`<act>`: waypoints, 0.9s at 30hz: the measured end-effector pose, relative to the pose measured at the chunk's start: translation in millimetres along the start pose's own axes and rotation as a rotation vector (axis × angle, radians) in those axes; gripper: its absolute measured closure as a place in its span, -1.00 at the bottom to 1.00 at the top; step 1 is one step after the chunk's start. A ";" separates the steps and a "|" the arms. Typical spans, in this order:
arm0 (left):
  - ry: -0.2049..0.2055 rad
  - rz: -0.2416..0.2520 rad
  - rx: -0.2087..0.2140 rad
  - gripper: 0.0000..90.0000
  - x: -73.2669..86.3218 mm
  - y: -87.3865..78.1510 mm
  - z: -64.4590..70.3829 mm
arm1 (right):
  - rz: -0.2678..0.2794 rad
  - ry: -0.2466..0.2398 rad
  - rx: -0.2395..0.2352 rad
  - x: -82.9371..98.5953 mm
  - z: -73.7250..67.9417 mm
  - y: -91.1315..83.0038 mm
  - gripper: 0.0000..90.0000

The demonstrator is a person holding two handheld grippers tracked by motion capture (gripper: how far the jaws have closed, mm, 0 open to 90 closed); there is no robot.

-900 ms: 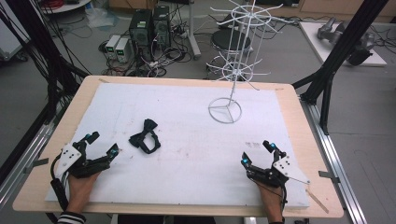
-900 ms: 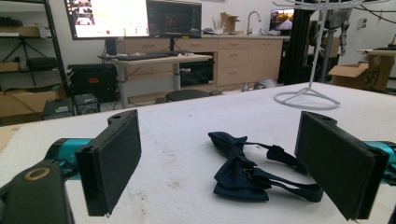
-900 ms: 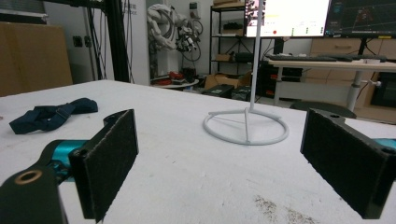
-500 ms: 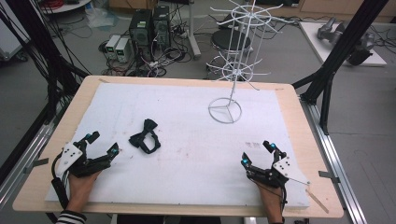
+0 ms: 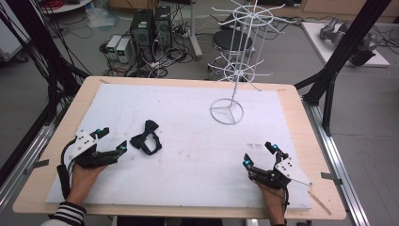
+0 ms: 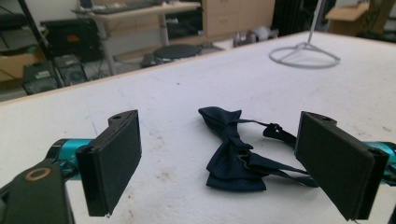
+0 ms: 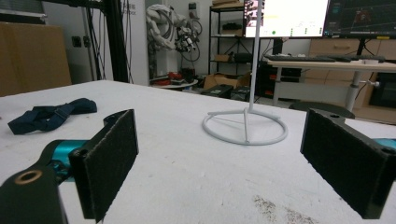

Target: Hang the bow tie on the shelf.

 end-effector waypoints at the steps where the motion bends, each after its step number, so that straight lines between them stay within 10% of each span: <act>1: 0.001 -0.025 0.013 -0.66 -2.0 2.8 0.5 | 0.000 0.000 0.000 0.0 0.0 0.0 -0.77; 27: 0.055 -0.467 0.121 -0.53 4.5 63.8 11.0 | 0.001 0.010 0.000 0.2 -0.4 -0.6 -0.77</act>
Point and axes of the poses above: each handheld gripper's, and its own axes: y roughly forward along the jaws, x roughly out of its underside, z roughly to its right, the point moved 10 cm from there along y, roughly forward along the jaws, and after that the axes turned 8 degrees about -x, right-handed, at the moved point
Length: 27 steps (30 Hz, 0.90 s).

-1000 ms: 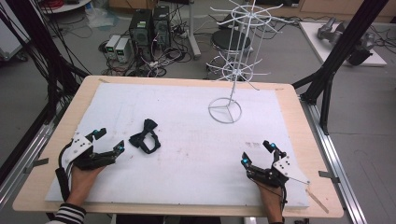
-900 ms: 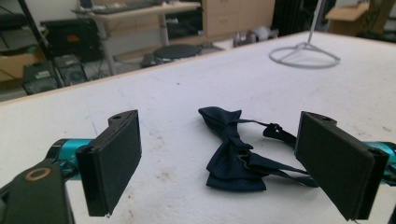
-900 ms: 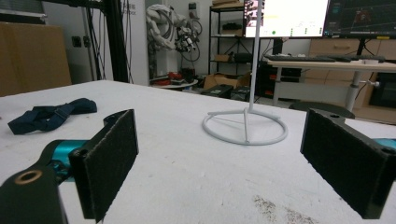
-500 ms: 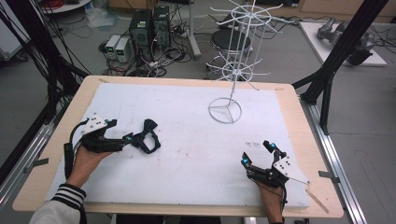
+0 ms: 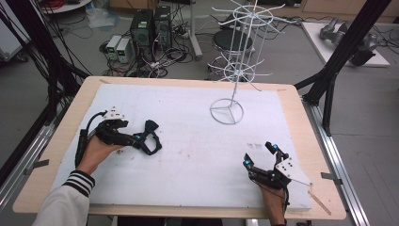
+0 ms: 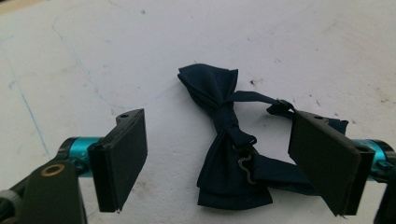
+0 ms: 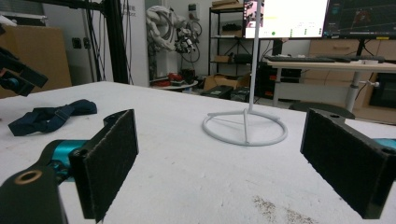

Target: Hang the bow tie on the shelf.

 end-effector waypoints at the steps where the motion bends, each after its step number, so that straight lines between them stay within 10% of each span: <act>1: 0.000 -0.017 0.006 -0.52 0.7 2.0 0.9 | 0.000 -0.002 0.000 0.0 0.1 0.0 -0.77; 27: 0.047 -0.240 -0.012 -0.22 6.6 29.8 9.2 | 0.006 -0.003 0.001 -0.7 1.0 0.0 -0.77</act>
Point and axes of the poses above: each handheld gripper's, and its own axes: y roughly forward along the jaws, x roughly out of its underside, z roughly to its right, the point moved 10 cm from there along y, roughly forward along the jaws, and after that the axes turned 8 degrees about -x, right-handed, at the moved point
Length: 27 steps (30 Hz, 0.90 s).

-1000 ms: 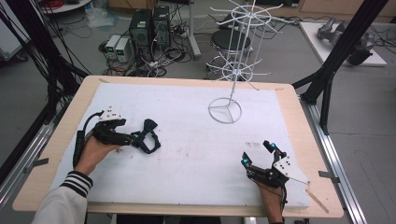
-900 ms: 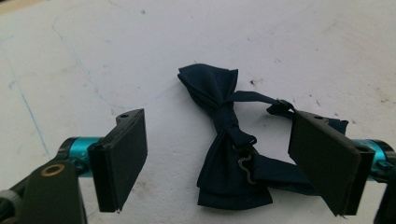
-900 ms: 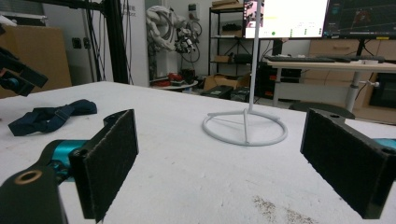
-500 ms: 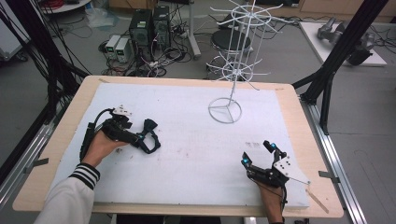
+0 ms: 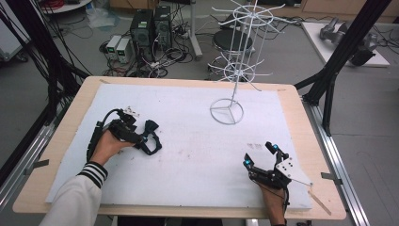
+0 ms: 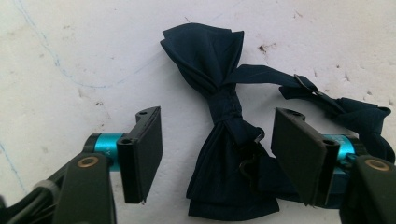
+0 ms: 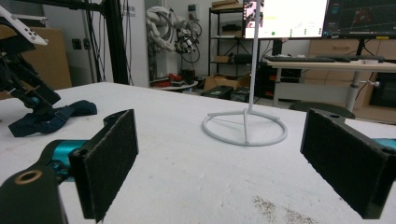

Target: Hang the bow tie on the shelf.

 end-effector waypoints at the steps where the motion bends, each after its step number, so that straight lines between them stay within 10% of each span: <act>1: -0.001 -0.010 -0.001 -0.20 -0.6 1.6 0.8 | 0.000 -0.002 0.000 0.1 0.1 0.0 -0.77; 27: -0.002 -0.111 -0.002 0.52 -2.0 11.7 9.1 | 0.002 0.003 -0.001 0.0 0.4 -0.1 -0.77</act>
Point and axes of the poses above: each handheld gripper's, and its own axes: y roughly forward along the jaws, x roughly out of its underside, z roughly to its right, the point moved 10 cm from there along y, roughly forward along the jaws, and after that the axes turned 8 degrees about -x, right-handed, at the moved point
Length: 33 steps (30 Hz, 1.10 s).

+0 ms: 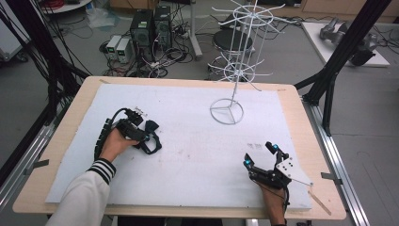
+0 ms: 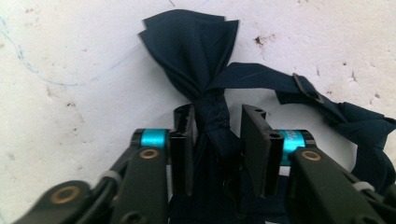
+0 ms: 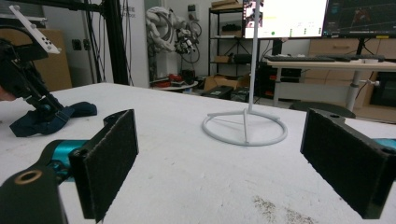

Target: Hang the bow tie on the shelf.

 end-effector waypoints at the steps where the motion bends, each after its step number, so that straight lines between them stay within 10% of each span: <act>1: 0.000 0.000 0.000 0.55 0.0 0.0 0.0 | 0.000 0.000 0.000 -0.1 0.1 0.0 -0.77; 18: 0.014 0.091 -0.041 0.65 -4.6 -8.5 -2.8 | 0.001 0.000 0.000 0.0 -0.1 0.1 -0.77; 33: -0.027 0.364 0.038 0.65 -36.9 -37.6 8.9 | -0.002 0.000 0.001 0.2 -0.2 0.1 -0.77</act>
Point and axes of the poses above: each handheld gripper's, and its own axes: y roughly forward along the jaws, x roughly out of its underside, z roughly to its right, the point moved 10 cm from there along y, roughly forward along the jaws, and after that the axes turned 8 degrees about -x, right-handed, at the moved point
